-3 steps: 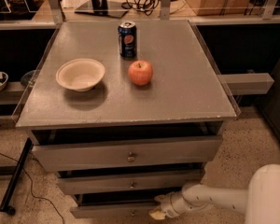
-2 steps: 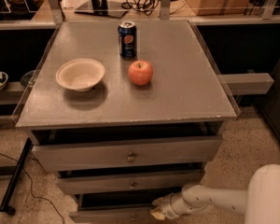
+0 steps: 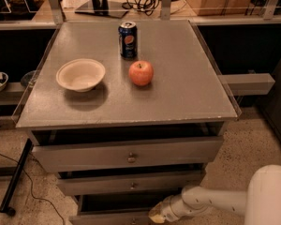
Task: Open bottom drawer
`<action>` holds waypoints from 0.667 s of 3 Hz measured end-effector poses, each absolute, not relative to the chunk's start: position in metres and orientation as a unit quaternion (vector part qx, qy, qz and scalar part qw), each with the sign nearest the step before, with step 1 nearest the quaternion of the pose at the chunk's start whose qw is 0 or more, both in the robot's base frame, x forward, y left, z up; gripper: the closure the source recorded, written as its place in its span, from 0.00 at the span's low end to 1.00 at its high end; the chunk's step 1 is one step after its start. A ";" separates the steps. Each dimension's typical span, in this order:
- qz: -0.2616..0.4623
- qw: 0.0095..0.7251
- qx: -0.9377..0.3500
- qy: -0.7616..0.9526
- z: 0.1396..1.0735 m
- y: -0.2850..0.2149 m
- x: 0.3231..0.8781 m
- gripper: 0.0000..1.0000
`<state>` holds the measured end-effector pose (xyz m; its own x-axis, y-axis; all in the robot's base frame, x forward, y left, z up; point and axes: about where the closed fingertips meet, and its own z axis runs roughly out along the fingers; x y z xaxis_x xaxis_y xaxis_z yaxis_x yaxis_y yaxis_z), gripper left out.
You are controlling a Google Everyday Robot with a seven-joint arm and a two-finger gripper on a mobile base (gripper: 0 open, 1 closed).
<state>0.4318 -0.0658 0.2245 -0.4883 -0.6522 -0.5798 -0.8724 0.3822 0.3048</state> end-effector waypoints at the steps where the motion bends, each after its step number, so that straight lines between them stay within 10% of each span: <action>1: 0.296 0.186 -0.470 0.810 0.224 -0.066 0.432 0.81; 2: 0.296 0.186 -0.470 0.810 0.224 -0.066 0.432 0.58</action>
Offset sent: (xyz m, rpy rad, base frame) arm 0.0000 0.0000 0.0000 0.0000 0.0000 0.0000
